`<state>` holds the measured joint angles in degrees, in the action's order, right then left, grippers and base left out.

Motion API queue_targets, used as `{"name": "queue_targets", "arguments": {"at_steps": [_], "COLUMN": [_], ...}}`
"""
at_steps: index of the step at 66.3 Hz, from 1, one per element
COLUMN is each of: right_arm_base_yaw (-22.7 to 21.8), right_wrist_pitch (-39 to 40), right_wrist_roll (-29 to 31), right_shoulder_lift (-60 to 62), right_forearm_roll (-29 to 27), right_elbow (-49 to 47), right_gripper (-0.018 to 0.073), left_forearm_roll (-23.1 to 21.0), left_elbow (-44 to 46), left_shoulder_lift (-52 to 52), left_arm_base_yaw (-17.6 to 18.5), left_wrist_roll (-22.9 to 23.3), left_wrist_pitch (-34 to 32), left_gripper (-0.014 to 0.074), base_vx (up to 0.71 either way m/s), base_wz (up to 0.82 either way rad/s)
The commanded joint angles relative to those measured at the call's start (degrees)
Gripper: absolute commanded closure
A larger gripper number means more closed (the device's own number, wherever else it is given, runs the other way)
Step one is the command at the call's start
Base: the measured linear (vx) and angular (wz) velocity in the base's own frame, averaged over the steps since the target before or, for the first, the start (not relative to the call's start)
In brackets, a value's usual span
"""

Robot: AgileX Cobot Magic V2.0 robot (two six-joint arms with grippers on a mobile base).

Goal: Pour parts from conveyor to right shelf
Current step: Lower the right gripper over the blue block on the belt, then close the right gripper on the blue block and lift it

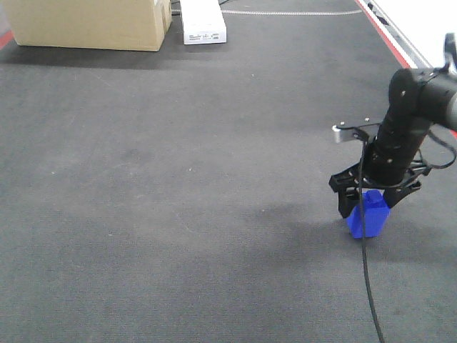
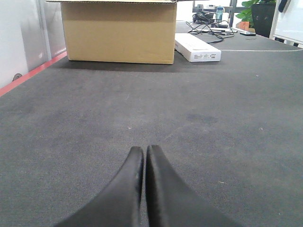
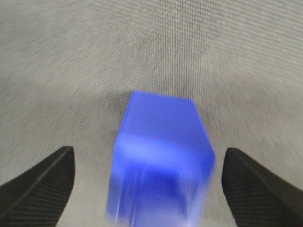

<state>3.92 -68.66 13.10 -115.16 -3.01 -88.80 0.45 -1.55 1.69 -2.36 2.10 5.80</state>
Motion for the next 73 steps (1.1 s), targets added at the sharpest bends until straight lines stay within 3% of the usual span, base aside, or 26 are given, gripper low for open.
{"name": "queue_targets", "arguments": {"at_steps": [1,12,19,26,49,60,73], "right_arm_base_yaw": [-0.1,-0.1,-0.1,-0.1,-0.1,-0.1,-0.1], "right_wrist_pitch": [0.4,0.2,-0.6,-1.1,6.1,8.7,22.5], "right_wrist_roll": [-0.2,-2.9,-5.3,-5.0,-4.9,-2.1,-1.5], "right_shoulder_lift": [1.6,1.2,1.2,1.2,10.1,17.4,33.3], "right_forearm_roll": [0.5,1.0,3.0,3.5,-3.4,-3.4,-3.4], "right_elbow": [-1.7,-1.7,-1.7,-1.7,-1.7,-0.1,17.1], "right_gripper": [-0.0021,0.0106,0.0300,0.0578,0.0568,0.0566,0.0566], "left_forearm_roll": [-0.5,-0.5,-0.5,-0.5,-0.5,-0.5,-0.5], "left_elbow": [1.1,1.1,1.1,1.1,1.1,1.1,1.1], "left_shoulder_lift": [1.0,1.0,1.0,1.0,1.0,1.0,1.0], "left_arm_base_yaw": [0.3,0.3,0.3,0.3,0.3,0.3,0.3], "left_wrist_roll": [0.5,0.5,0.5,0.5,0.5,0.5,0.5], "left_wrist_pitch": [-4.5,-4.5,-4.5,-4.5,-4.5,-4.5,-4.5], "left_gripper": [0.0602,0.0602,0.0602,0.0602,0.0602,0.0602,0.0602], "base_vx": [0.00,0.00,0.00,0.00,0.00,0.00,0.00], "base_wz": [0.00,0.00,0.00,0.00,0.00,0.00,0.00]}}
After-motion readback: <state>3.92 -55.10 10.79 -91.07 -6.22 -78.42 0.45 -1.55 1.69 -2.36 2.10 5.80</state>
